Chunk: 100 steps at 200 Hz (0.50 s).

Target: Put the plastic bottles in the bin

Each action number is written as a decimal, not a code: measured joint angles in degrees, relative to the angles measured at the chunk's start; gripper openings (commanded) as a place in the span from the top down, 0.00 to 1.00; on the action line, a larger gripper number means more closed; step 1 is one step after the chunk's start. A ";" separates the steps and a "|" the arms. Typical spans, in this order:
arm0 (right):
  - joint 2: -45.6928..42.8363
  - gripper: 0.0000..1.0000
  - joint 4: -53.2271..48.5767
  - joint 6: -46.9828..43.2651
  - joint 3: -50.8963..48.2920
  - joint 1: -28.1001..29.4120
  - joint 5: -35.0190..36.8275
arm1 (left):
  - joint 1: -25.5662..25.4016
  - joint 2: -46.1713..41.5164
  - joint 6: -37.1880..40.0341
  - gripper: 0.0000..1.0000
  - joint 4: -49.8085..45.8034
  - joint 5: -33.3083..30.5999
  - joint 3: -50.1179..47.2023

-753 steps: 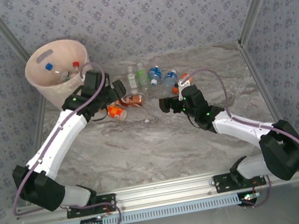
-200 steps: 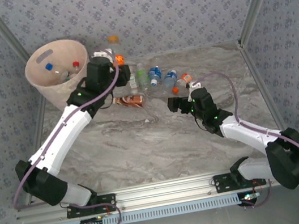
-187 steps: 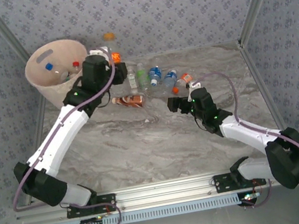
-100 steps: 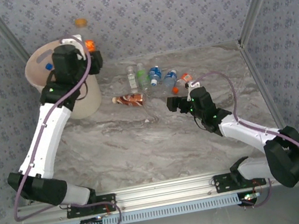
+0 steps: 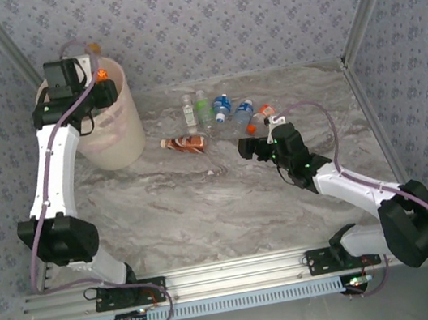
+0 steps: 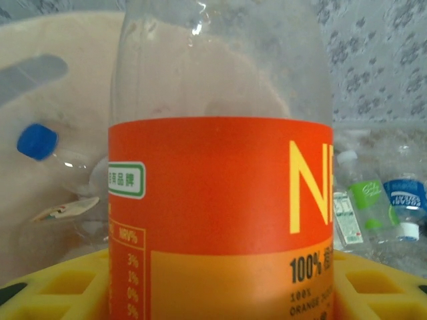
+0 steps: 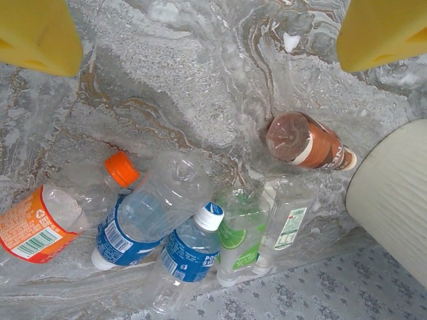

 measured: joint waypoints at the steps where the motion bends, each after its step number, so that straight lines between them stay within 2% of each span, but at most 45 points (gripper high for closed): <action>1: 0.00 0.00 0.00 0.00 0.00 0.00 0.00 | 0.02 0.09 0.02 0.45 -0.07 0.00 0.00; 39: 0.26 0.00 -0.44 0.00 0.00 0.00 0.00 | 0.76 0.66 0.42 0.43 -0.81 0.00 0.44; 45: 0.31 0.00 -0.57 0.00 0.00 0.00 0.00 | 0.96 0.68 0.44 0.37 -0.90 0.07 0.61; 55: 0.37 0.00 -0.68 0.00 0.00 0.00 -0.02 | 1.36 0.92 1.07 0.20 -1.38 0.37 1.31; 63: 0.42 0.00 -0.74 0.00 0.00 0.00 -0.02 | 1.66 1.16 1.14 0.13 -1.81 0.76 1.99; 82: 0.46 0.00 -0.72 0.00 0.00 0.00 -0.02 | 2.05 1.66 1.31 0.06 -2.62 1.27 3.37; 100: 0.74 0.00 -0.66 0.02 0.00 0.00 -0.24 | 2.03 1.70 0.98 0.05 -2.80 1.70 3.65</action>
